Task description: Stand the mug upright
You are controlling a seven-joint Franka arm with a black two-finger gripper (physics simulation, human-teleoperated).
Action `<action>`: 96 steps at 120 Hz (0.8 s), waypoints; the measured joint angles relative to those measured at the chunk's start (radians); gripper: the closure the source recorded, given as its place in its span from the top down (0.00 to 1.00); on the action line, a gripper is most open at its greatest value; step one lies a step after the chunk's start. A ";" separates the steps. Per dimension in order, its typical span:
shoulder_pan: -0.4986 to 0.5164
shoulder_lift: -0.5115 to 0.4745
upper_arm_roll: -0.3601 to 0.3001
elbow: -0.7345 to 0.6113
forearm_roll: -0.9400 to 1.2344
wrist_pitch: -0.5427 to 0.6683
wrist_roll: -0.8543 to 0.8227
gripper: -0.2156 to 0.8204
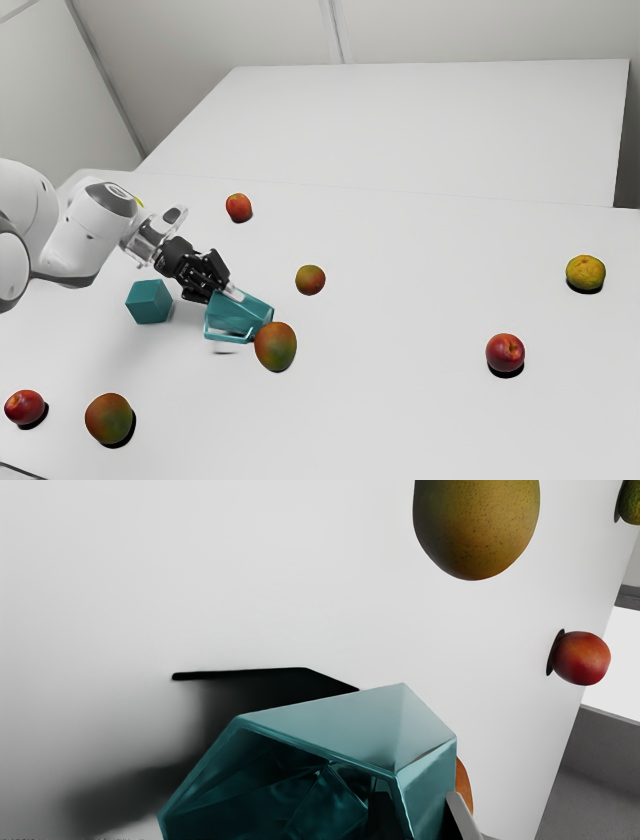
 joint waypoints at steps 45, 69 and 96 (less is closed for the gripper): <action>0.003 -0.027 0.016 -0.004 0.011 -0.019 -0.004 0.05; 0.003 -0.060 0.029 0.000 0.041 -0.044 -0.021 0.04; -0.014 -0.088 0.029 0.004 0.111 -0.029 -0.049 0.04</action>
